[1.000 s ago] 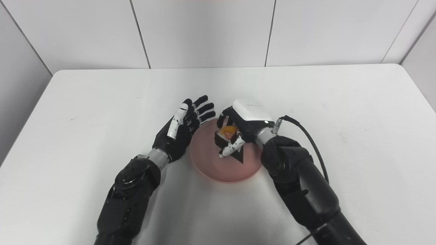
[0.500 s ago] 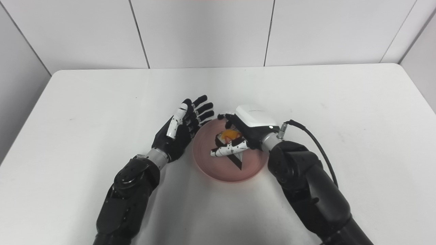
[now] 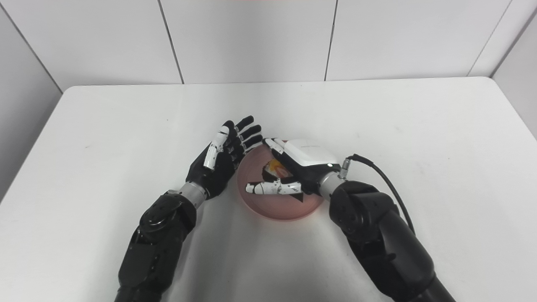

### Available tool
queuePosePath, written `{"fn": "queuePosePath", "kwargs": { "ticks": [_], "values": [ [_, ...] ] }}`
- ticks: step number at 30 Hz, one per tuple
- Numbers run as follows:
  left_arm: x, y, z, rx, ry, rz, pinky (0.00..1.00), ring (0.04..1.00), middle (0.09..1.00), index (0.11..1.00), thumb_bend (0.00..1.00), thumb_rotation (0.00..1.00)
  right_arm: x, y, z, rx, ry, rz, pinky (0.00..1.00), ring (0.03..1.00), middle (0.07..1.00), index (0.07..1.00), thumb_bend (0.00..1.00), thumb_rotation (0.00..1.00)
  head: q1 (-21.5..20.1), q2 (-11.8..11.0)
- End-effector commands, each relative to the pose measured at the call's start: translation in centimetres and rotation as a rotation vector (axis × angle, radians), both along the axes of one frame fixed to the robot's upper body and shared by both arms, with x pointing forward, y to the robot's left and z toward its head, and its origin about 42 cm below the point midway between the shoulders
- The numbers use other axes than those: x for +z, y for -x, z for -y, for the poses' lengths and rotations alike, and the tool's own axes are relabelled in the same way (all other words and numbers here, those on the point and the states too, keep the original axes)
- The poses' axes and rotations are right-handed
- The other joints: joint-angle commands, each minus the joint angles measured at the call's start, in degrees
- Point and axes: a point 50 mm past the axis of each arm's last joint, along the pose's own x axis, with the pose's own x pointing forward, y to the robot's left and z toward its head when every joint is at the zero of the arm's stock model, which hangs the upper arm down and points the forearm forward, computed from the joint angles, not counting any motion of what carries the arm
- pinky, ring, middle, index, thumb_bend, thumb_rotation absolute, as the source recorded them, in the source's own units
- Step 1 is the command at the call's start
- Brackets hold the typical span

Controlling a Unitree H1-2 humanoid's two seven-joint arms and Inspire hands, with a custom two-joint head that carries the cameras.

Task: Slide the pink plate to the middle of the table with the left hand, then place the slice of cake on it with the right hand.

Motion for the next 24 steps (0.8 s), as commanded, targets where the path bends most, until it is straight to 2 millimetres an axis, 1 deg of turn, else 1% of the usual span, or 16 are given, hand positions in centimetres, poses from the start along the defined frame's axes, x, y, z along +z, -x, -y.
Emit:
{"fn": "queuePosePath", "kwargs": {
  "ticks": [1, 3, 6, 9, 11, 12, 13, 14, 15, 16, 17, 18, 21, 24],
  "values": [
    [-2.2, 0.7, -0.5, 0.006, -0.022, -0.105, 0.88, 0.915, 0.9, 0.881, 0.37, 1.0, 3.1, 0.2, -0.1, 0.03, -0.046, 0.133, 0.86, 0.968, 1.0, 1.0, 0.81, 1.0, 0.12, -0.19],
    [-2.2, 0.7, -0.6, 0.009, -0.023, -0.101, 0.88, 0.909, 0.898, 0.865, 0.37, 1.0, 3.7, 0.3, -0.1, 0.03, -0.062, 0.154, 0.87, 0.971, 1.0, 1.0, 0.79, 1.0, 0.13, -0.22],
    [-2.3, 0.7, -0.9, 0.026, -0.038, -0.068, 0.87, 0.9, 0.896, 0.864, 0.38, 1.0, 4.7, 0.4, 0.3, 0.014, -0.11, 0.231, 0.88, 0.979, 1.0, 1.0, 0.8, 1.0, 0.12, -0.83],
    [-2.4, 0.8, -1.4, 0.054, -0.055, -0.026, 0.88, 0.892, 0.899, 0.88, 0.39, 1.0, 5.4, 0.4, 1.1, 0.001, -0.18, 0.283, 0.9, 0.996, 1.0, 1.0, 0.79, 1.0, 0.05, -1.25],
    [-2.4, 0.8, -1.7, 0.076, -0.062, -0.001, 0.88, 0.896, 0.908, 0.898, 0.39, 1.0, 5.5, 0.3, 1.5, -0.008, -0.206, 0.289, 0.94, 1.0, 1.0, 1.0, 0.78, 1.0, 0.0, -1.51],
    [-2.4, 0.9, -1.9, 0.086, -0.066, 0.014, 0.88, 0.9, 0.913, 0.904, 0.39, 1.0, 5.5, 0.2, 1.7, -0.013, -0.215, 0.288, 0.94, 1.0, 1.0, 1.0, 0.78, 1.0, -0.06, -1.77],
    [-2.4, 0.9, -2.1, 0.095, -0.073, 0.033, 0.89, 0.907, 0.921, 0.915, 0.4, 1.0, 5.5, 0.2, 2.1, -0.021, -0.23, 0.285, 0.92, 1.0, 1.0, 1.0, 0.79, 1.0, -0.06, -1.81],
    [-2.4, 1.0, -2.3, 0.102, -0.079, 0.049, 0.9, 0.914, 0.929, 0.924, 0.4, 1.0, 5.4, 0.2, 2.4, -0.029, -0.248, 0.281, 0.89, 0.997, 1.0, 1.0, 0.79, 1.0, -0.02, -1.96],
    [-2.4, 1.1, -2.5, 0.11, -0.086, 0.063, 0.9, 0.915, 0.93, 0.926, 0.4, 1.0, 5.2, 0.4, 2.7, -0.046, -0.288, 0.271, 0.89, 0.996, 1.0, 1.0, 0.8, 1.0, 0.03, -2.02],
    [-2.4, 1.3, -2.7, 0.117, -0.09, 0.078, 0.92, 0.924, 0.938, 0.933, 0.41, 1.0, 4.8, 0.7, 3.0, -0.059, -0.332, 0.277, 0.81, 0.98, 1.0, 1.0, 0.81, 1.0, 0.1, -2.07],
    [-2.4, 1.6, -2.9, 0.123, -0.093, 0.089, 0.92, 0.929, 0.94, 0.938, 0.41, 1.0, 4.4, 1.0, 3.2, -0.064, -0.378, 0.297, 0.77, 0.961, 1.0, 1.0, 0.8, 1.0, 0.29, -2.15],
    [-2.3, 1.8, -3.1, 0.131, -0.095, 0.103, 0.92, 0.93, 0.941, 0.939, 0.41, 1.0, 4.0, 1.3, 3.4, -0.067, -0.422, 0.323, 0.78, 0.954, 1.0, 1.0, 0.79, 1.0, 0.32, -2.16],
    [-2.4, 2.6, -3.5, 0.162, -0.104, 0.146, 0.92, 0.931, 0.943, 0.942, 0.43, 1.0, 2.9, 2.5, 4.0, -0.085, -0.525, 0.399, 0.88, 0.984, 1.0, 1.0, 0.71, 1.0, 0.45, -2.35],
    [-2.3, 3.7, -3.7, 0.198, -0.118, 0.202, 0.93, 0.938, 0.95, 0.95, 0.44, 1.0, 1.4, 3.8, 4.8, -0.12, -0.649, 0.423, 0.93, 0.997, 1.0, 1.0, 0.67, 1.0, 0.37, -2.65]
  ]
}}
